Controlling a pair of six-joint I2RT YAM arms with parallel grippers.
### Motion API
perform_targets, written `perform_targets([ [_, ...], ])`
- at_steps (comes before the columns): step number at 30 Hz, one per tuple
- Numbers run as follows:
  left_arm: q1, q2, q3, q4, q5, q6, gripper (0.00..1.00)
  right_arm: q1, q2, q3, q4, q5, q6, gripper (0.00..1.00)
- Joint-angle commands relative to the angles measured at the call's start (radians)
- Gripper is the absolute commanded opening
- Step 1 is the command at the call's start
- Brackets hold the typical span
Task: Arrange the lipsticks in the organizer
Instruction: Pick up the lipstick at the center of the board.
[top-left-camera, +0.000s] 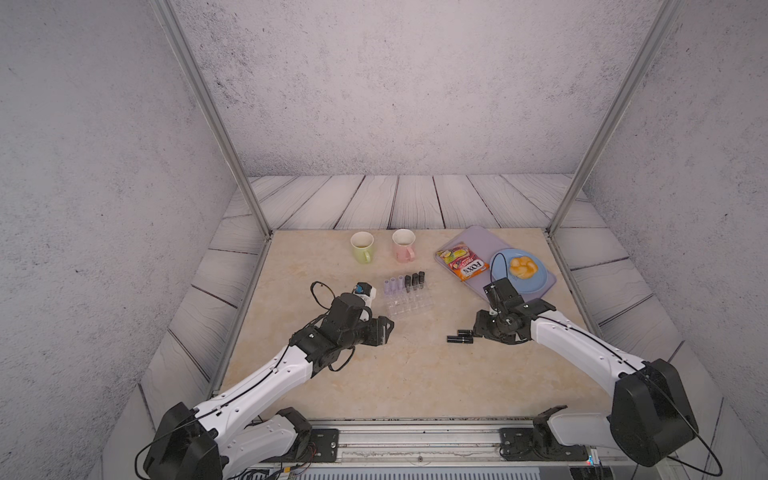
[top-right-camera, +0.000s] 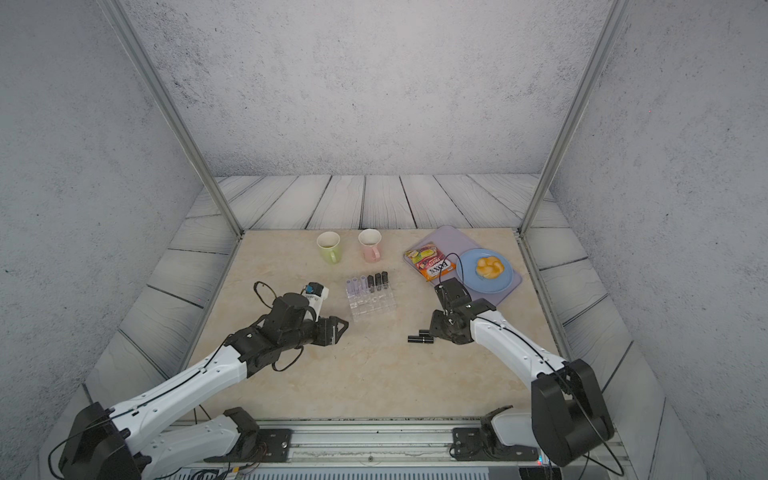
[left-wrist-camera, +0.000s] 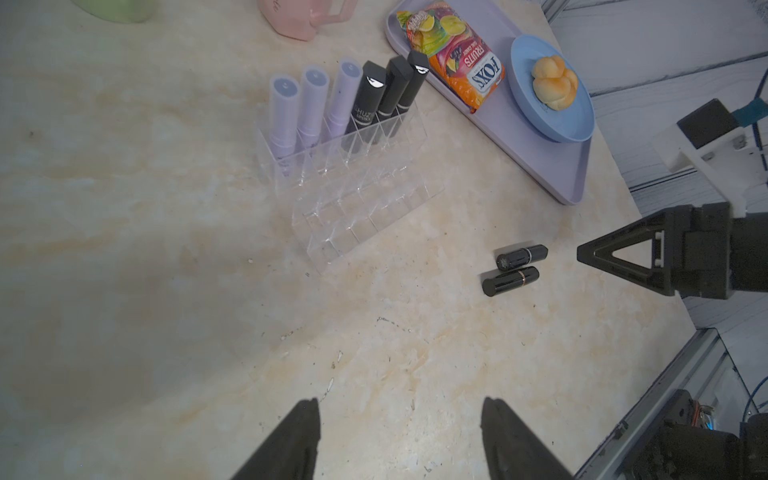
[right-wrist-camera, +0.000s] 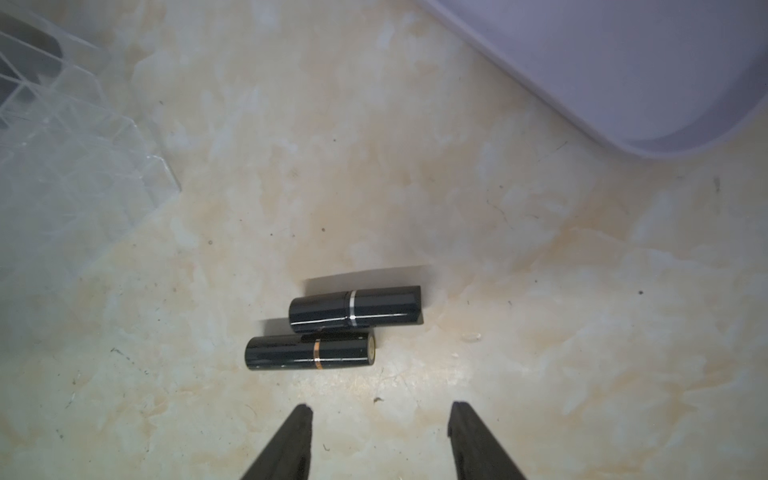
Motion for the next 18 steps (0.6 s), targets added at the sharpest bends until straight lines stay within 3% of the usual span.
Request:
perform_targets([
  [1, -0.007, -0.003, -0.015, 0.028, -0.008, -0.009, 0.66, -0.007, 0.01, -0.032, 0.033, -0.046, 0.137, 0.59],
  [8, -0.007, -0.006, -0.003, 0.009, -0.024, 0.023, 0.65, -0.005, 0.008, -0.087, 0.097, -0.039, 0.353, 0.62],
  [18, -0.007, -0.027, -0.019, -0.013, -0.04, 0.036, 0.65, -0.007, 0.132, -0.06, 0.211, -0.04, 0.4, 0.68],
])
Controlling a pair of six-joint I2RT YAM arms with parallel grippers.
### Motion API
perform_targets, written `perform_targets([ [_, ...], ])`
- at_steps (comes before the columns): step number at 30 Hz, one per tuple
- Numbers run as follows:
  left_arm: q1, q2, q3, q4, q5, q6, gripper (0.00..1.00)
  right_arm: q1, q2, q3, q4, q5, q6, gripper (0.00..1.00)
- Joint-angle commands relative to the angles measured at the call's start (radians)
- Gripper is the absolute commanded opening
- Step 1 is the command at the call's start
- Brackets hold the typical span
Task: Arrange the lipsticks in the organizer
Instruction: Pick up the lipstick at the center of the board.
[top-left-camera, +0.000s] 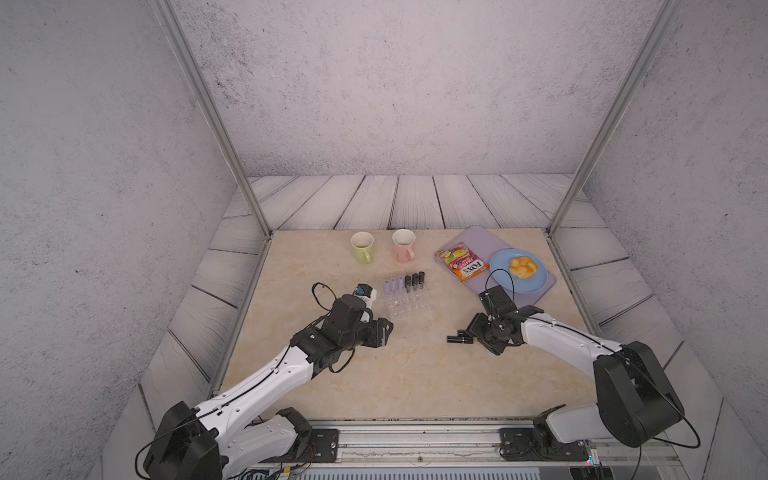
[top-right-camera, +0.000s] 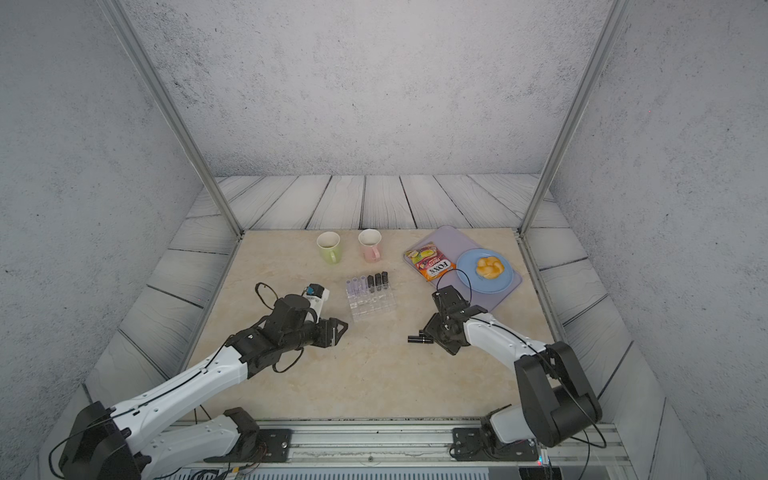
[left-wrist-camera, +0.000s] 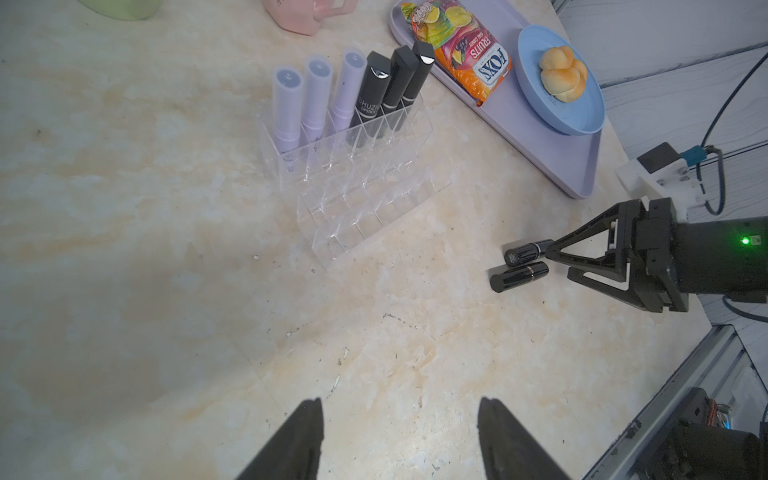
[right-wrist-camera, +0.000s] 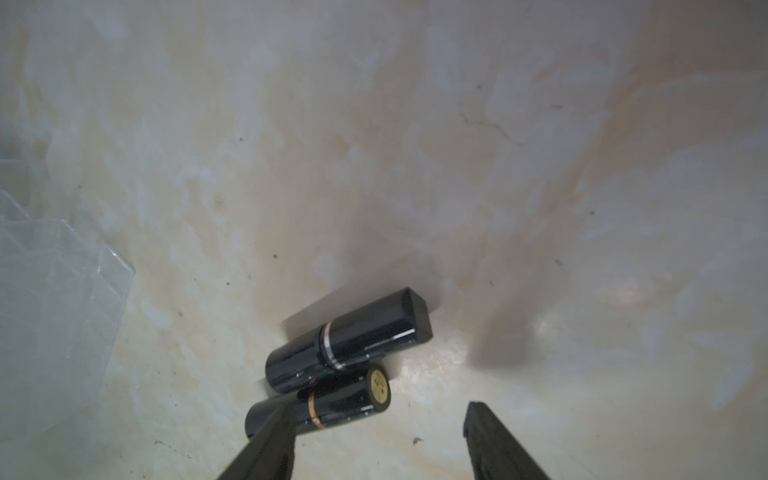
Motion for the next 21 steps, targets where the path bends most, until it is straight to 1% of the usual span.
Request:
perform_targets([
  [1, -0.003, -0.021, -0.014, -0.011, -0.021, 0.022, 0.65, -0.003, 0.04, 0.023, 0.05, -0.01, 0.036, 0.68],
  [8, -0.003, -0.016, -0.016, -0.009, -0.019, 0.023, 0.65, -0.005, 0.104, 0.047, 0.091, -0.019, 0.062, 0.68],
  [15, -0.003, -0.016, -0.015, -0.01, -0.024, 0.028, 0.65, -0.011, 0.14, 0.086, 0.05, 0.035, 0.073, 0.66],
  [21, -0.003, -0.012, -0.013, -0.007, -0.022, 0.03, 0.64, -0.012, 0.197, 0.141, 0.017, 0.06, 0.052, 0.64],
])
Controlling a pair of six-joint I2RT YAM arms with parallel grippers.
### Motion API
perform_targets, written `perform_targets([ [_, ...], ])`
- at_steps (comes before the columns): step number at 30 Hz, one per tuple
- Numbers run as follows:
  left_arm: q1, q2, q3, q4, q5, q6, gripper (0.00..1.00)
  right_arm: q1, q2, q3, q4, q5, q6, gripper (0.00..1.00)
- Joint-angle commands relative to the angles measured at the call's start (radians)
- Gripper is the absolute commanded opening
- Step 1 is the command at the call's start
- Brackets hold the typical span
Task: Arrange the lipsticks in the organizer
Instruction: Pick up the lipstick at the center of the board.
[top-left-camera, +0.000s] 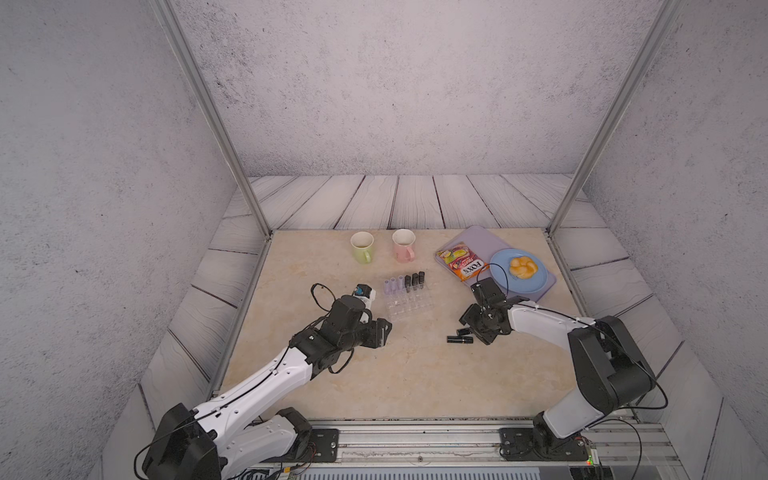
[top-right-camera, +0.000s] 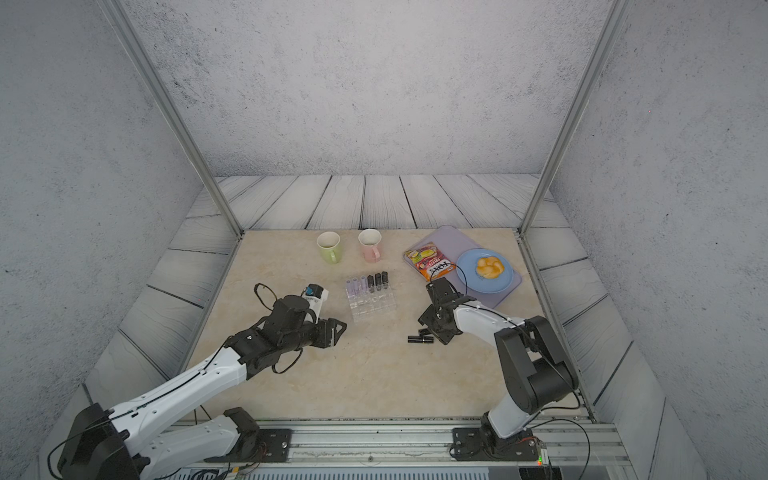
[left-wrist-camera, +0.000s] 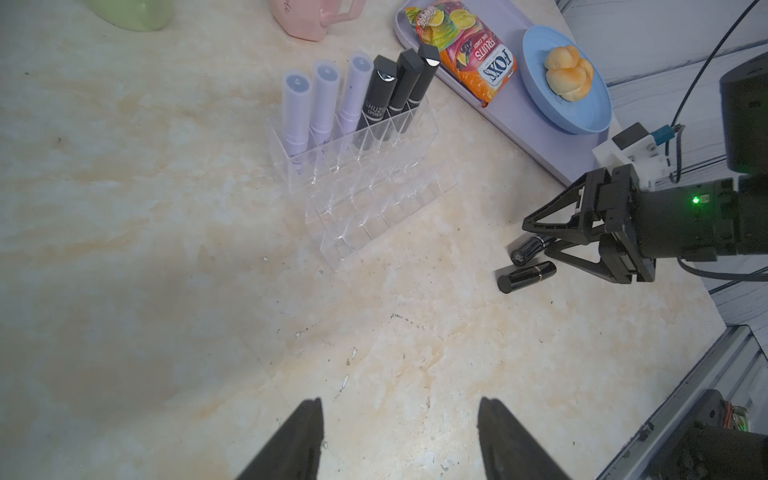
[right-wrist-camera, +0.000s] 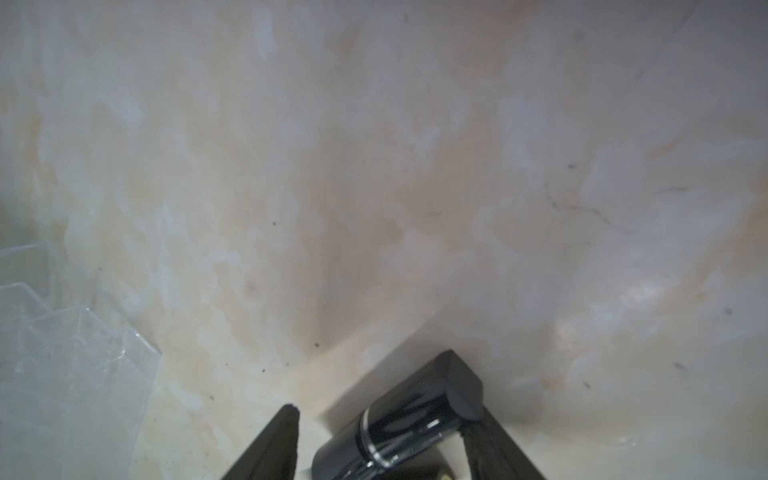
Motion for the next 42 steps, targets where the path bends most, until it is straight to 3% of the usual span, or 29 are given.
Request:
perform_targets([
  [1, -0.004, -0.005, -0.005, -0.004, -0.01, 0.014, 0.64, -0.004, 0.032, 0.039, -0.051, 0.042, -0.013, 0.64],
  [7, -0.003, 0.0, -0.006, -0.002, -0.015, 0.015, 0.64, -0.002, 0.055, 0.075, -0.11, 0.112, -0.043, 0.6],
  [14, -0.003, 0.006, 0.002, 0.003, -0.014, 0.013, 0.64, -0.005, 0.095, 0.072, -0.093, 0.093, -0.037, 0.53],
  [30, -0.003, 0.006, 0.007, 0.002, -0.018, 0.011, 0.64, -0.004, 0.177, 0.126, 0.021, 0.046, 0.003, 0.19],
  [38, -0.002, -0.02, 0.014, -0.018, -0.06, 0.011, 0.65, -0.005, 0.035, 0.172, 0.095, 0.013, -0.057, 0.11],
  [42, 0.0, -0.006, 0.014, 0.037, 0.022, -0.008, 0.68, 0.027, -0.052, 0.106, 0.222, -0.043, -0.121, 0.07],
])
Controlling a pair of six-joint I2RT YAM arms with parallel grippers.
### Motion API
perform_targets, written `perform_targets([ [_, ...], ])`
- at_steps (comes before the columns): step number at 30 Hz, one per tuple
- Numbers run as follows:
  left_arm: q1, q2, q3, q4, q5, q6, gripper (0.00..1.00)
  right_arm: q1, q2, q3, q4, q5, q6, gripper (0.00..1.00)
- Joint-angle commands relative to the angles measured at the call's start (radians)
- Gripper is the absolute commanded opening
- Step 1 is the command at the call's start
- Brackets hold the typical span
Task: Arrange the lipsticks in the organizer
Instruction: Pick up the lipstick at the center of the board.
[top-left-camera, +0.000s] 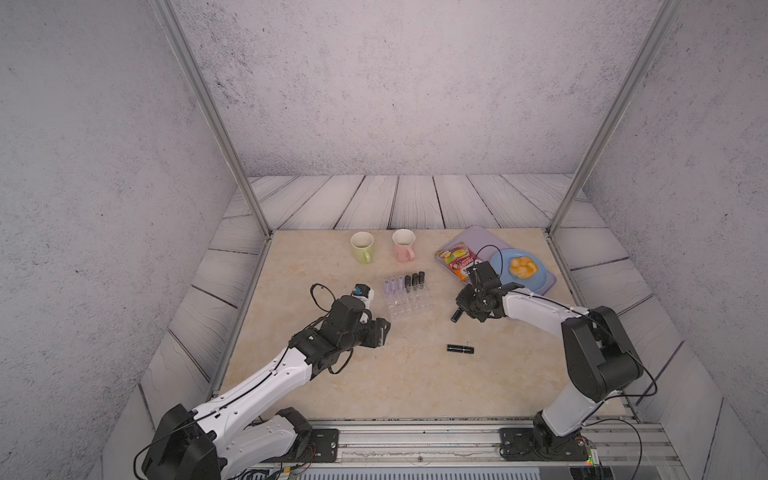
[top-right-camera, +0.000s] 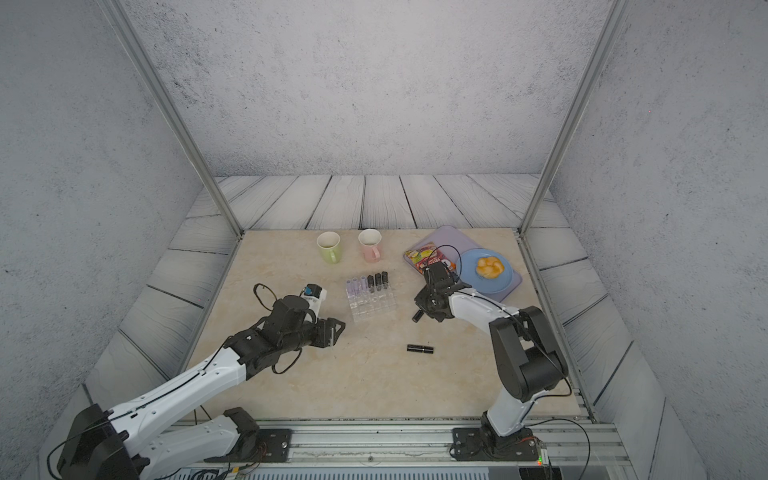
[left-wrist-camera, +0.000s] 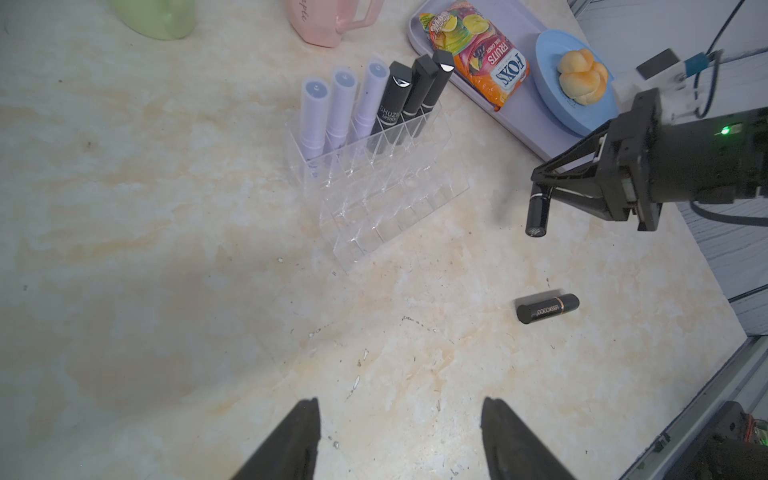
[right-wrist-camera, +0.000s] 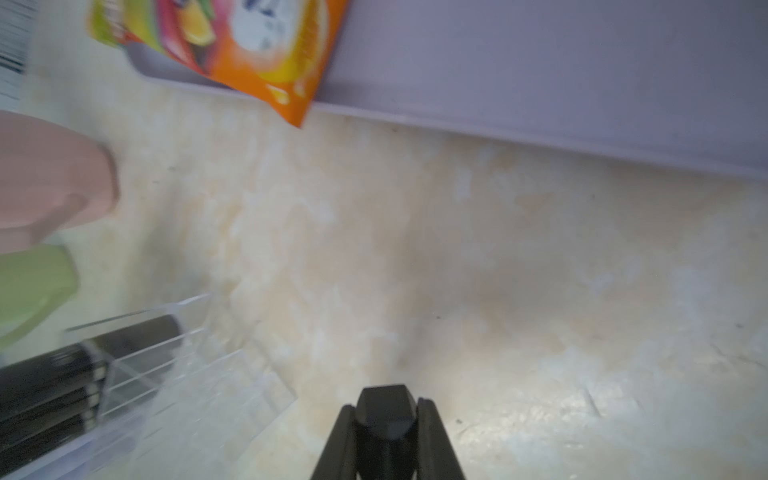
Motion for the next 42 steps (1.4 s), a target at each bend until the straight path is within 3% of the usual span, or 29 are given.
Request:
perform_targets([
  [1, 0.0, 0.011, 0.018, 0.056, 0.088, -0.015, 0.69, 0.044, -0.099, -0.065, 0.161, -0.049, -0.094, 0.05],
  [7, 0.006, 0.067, 0.033, 0.128, 0.452, -0.05, 0.69, 0.27, -0.305, -0.275, 0.586, -0.023, -0.48, 0.03],
  [9, 0.006, 0.062, 0.005, 0.179, 0.548, -0.066, 0.69, 0.305, -0.352, -0.373, 0.774, -0.095, -0.563, 0.02],
  [11, 0.006, 0.052, -0.02, 0.215, 0.57, -0.075, 0.68, 0.316, -0.371, -0.455, 0.957, -0.186, -0.584, 0.0],
  [17, -0.003, 0.045, -0.008, 0.243, 0.567, -0.016, 0.62, 0.328, -0.389, -0.492, 1.083, -0.346, -0.485, 0.0],
  [21, -0.019, 0.075, 0.007, 0.263, 0.561, -0.001, 0.58, 0.349, -0.393, -0.484, 1.131, -0.359, -0.412, 0.0],
  [27, -0.025, 0.1, 0.039, 0.293, 0.551, -0.004, 0.42, 0.381, -0.377, -0.452, 1.15, -0.39, -0.359, 0.0],
  [34, -0.025, 0.041, 0.047, 0.298, 0.494, 0.017, 0.33, 0.384, -0.34, -0.452, 1.212, -0.423, -0.296, 0.0],
  [36, -0.025, 0.021, 0.049, 0.298, 0.484, 0.027, 0.26, 0.384, -0.33, -0.454, 1.232, -0.423, -0.271, 0.0],
  [38, -0.025, 0.01, 0.052, 0.284, 0.476, 0.046, 0.14, 0.384, -0.318, -0.454, 1.249, -0.422, -0.246, 0.0],
  [40, -0.025, 0.007, 0.062, 0.24, 0.47, 0.089, 0.03, 0.38, -0.311, -0.465, 1.273, -0.383, -0.203, 0.14],
  [42, -0.026, -0.005, 0.083, 0.151, 0.444, 0.159, 0.0, 0.347, -0.32, -0.479, 1.267, -0.359, -0.117, 0.28],
])
